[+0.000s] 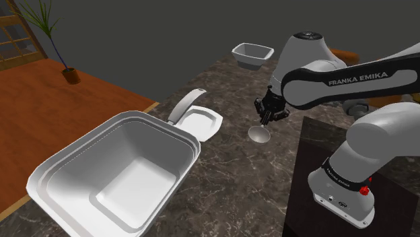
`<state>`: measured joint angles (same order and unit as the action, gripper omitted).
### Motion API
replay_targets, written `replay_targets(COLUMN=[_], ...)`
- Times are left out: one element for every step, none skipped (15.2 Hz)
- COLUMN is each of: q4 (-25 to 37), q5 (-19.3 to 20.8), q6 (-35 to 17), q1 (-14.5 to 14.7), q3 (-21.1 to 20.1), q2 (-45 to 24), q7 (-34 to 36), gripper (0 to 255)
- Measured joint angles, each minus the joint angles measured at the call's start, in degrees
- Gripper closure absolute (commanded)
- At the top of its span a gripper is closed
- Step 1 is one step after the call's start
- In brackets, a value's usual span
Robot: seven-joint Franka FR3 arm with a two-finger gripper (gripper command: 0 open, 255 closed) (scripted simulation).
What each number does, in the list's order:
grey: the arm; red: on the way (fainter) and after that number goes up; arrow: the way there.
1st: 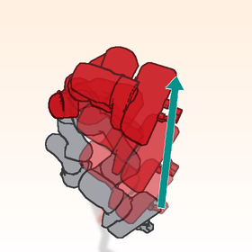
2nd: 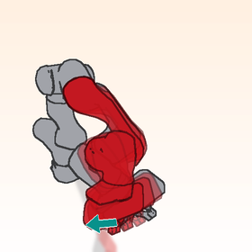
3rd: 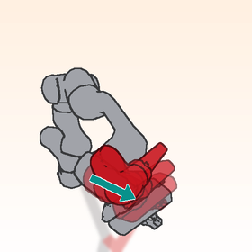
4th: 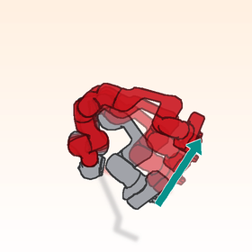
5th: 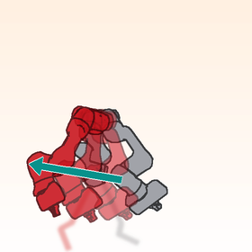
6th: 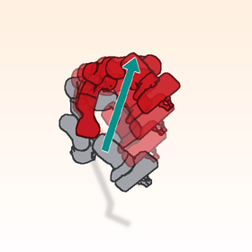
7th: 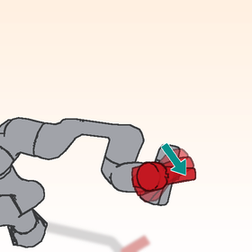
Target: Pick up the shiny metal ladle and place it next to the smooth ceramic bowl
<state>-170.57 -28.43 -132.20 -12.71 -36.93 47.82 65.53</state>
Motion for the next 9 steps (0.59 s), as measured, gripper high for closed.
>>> replay_targets(q4=[0.2, 0.7, 1.0, 1.4, 1.9, 2.4, 3.1, 3.4, 3.9], q5=[0.3, 0.7, 1.0, 1.3, 1.6, 2.0, 2.4, 2.8, 3.2], q6=[1.2, 2.1, 3.1, 4.2, 5.3, 6.3, 7.4, 8.7, 9.7], q1=[0.2, 0.0, -0.1, 0.0, 0.0, -0.1, -0.3, -0.2, -0.4], q3=[0.5, 0.8, 1.3, 1.6, 1.9, 2.4, 2.8, 3.4, 3.9], q2=[1.0, 1.5, 2.1, 2.9, 3.5, 4.1, 4.6, 5.5, 6.0], q7=[0.0, 0.0, -0.1, 0.0, 0.1, 0.0, 0.0, 0.0, -0.1], gripper=[255, 255, 255, 255, 255, 255, 255, 255, 255])
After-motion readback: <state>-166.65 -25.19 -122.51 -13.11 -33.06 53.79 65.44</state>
